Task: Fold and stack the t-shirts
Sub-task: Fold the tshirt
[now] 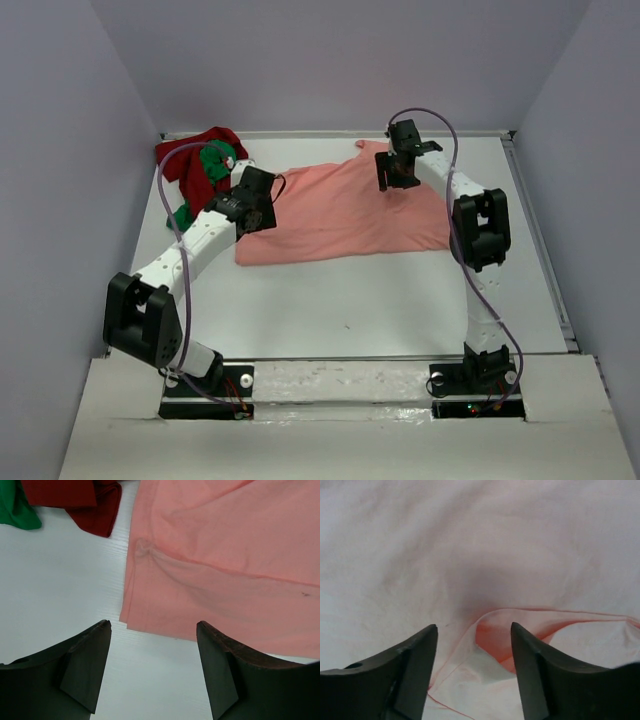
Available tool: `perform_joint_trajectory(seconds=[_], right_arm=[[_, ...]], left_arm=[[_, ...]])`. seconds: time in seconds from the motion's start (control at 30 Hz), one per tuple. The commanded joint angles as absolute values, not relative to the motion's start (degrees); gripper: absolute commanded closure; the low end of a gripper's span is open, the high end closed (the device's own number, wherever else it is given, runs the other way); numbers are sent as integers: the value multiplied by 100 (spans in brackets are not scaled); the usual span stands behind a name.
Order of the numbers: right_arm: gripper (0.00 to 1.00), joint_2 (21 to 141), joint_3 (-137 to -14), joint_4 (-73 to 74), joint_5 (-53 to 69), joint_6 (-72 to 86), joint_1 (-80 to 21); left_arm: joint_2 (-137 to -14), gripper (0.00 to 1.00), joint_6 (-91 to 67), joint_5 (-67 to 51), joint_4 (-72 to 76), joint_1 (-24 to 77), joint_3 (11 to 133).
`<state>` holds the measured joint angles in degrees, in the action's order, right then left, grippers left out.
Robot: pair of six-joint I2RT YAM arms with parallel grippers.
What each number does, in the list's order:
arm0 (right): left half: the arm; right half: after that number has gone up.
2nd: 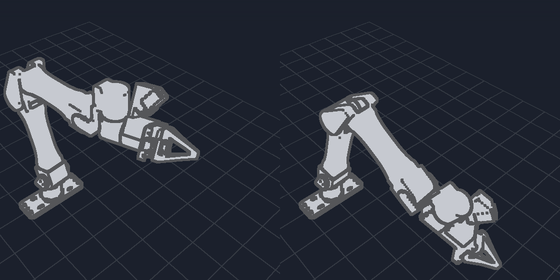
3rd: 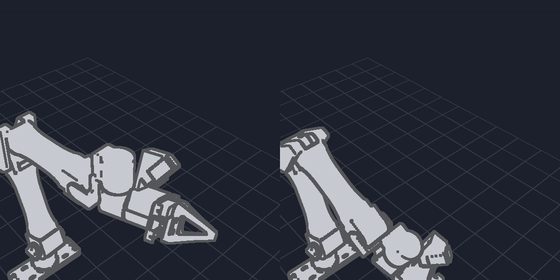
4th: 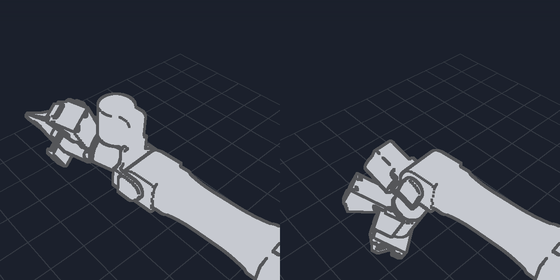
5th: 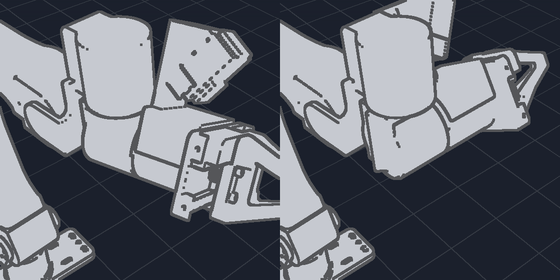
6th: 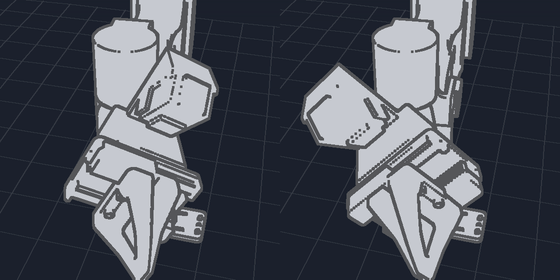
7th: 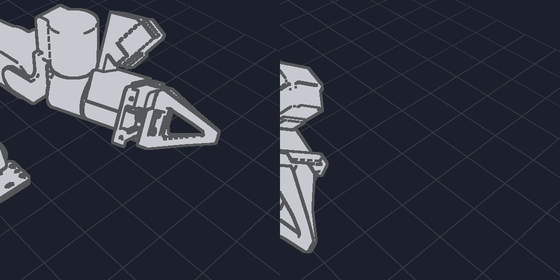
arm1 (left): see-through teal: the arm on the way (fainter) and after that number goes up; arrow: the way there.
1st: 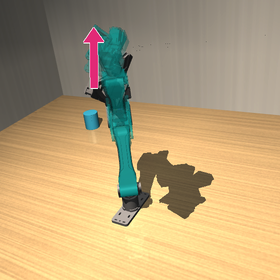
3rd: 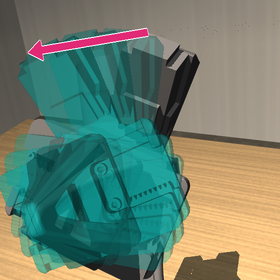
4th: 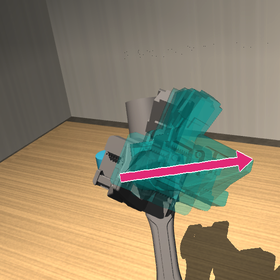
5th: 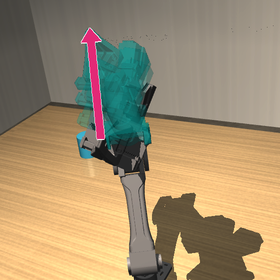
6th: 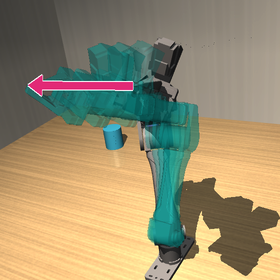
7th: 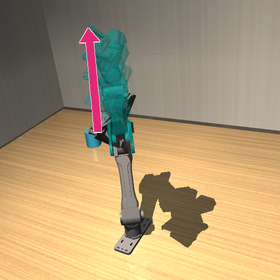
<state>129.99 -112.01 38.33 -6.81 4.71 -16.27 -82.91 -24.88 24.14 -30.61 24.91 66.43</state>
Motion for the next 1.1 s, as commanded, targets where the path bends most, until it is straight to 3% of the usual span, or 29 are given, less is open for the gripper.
perform_joint_trajectory(seconds=[0.0, 0.1, 0.13, 0.2, 0.23, 0.27, 0.3, 0.37, 0.7, 1.07], right_arm=[[25, 12578, -11312, 3639, -773, 334, -1679], [23, 12236, -11154, 3665, -1001, 369, -1679], [32, 12104, -10884, 3656, -1272, 482, -1679], [63, 11858, -10549, 3656, -1519, 579, -1679], [100, 11630, -10355, 3656, -1895, 650, -1679], [100, 11524, -10153, 3621, -1977, 685, -1679], [100, 11383, -9742, 3499, -2012, 668, -1627], [100, 11303, -9432, 3376, -2135, 677, -1565], [100, 11970, -10063, 3568, -1810, 747, -1187], [100, 12226, -10187, 3727, -1758, 870, -949]], left_arm=[[-8428, 21, -2321, 2479, -2857, 2531, 6653], [-8630, 21, -2285, 2391, -2856, 2531, 6864], [-8727, 23, -2242, 2304, -2830, 2531, 6977], [-8841, 27, -2197, 2250, -2795, 2540, 7083], [-8894, 40, -2154, 2137, -2743, 2531, 7119], [-9060, 50, -2101, 2118, -2742, 2540, 7241], [-9157, 80, -2092, 2057, -2777, 2540, 7338], [-9377, 100, -2057, 1969, -2838, 2540, 7618], [-10923, 100, -1942, 2153, -2970, 2426, 9069], [-12427, 100, -1863, 1495, -2997, 2145, 10335]])
